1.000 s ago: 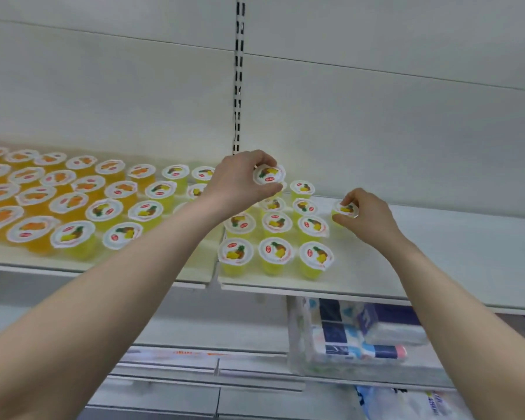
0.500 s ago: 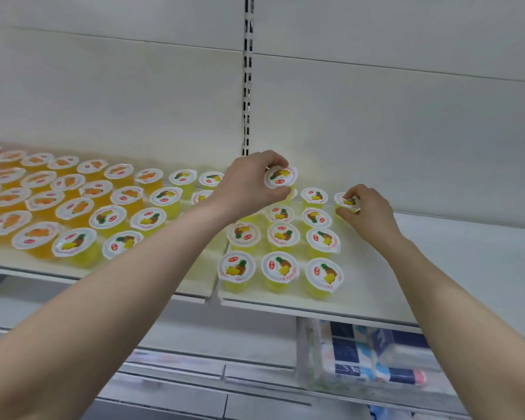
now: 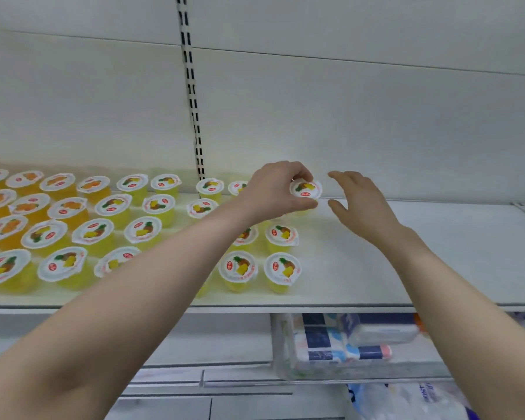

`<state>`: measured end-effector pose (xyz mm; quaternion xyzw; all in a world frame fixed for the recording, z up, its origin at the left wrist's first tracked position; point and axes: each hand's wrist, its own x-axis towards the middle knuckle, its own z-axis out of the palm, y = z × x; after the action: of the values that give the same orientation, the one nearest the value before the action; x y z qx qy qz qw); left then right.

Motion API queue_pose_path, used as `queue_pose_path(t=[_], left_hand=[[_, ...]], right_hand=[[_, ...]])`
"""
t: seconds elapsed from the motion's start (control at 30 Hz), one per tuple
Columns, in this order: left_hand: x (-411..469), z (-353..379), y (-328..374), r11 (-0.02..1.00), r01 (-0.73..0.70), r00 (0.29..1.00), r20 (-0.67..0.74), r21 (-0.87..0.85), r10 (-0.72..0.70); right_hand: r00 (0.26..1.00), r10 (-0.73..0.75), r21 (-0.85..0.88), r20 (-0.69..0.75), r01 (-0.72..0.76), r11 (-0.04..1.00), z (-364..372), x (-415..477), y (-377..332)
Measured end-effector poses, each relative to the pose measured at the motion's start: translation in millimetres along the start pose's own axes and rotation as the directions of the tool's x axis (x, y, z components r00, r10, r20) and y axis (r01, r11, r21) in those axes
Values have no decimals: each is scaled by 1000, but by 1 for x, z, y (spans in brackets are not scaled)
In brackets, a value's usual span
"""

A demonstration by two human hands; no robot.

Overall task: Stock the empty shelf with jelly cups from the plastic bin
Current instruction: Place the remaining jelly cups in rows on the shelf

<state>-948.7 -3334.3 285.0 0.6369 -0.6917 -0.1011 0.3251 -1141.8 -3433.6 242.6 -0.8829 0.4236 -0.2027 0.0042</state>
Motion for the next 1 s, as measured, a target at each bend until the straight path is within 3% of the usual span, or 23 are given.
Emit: queue_pose_path(t=[0.13, 0.37, 0.67, 1.0], left_hand=[[7, 23, 4, 1000, -16, 999, 49, 21, 15], [8, 47, -4, 980, -1, 993, 112, 201, -22], [4, 46, -8, 954, -20, 992, 127, 300, -19], [-19, -6, -26, 904, -98, 992, -35, 417, 124]], right_hand=[[999, -4, -35, -35, 3, 999, -5, -8, 7], [994, -17, -54, -105, 11, 998, -9, -11, 14], [995, -34, -127, -92, 23, 992, -10, -9, 6], [983, -149, -193, -112, 125, 973, -23, -2, -33]])
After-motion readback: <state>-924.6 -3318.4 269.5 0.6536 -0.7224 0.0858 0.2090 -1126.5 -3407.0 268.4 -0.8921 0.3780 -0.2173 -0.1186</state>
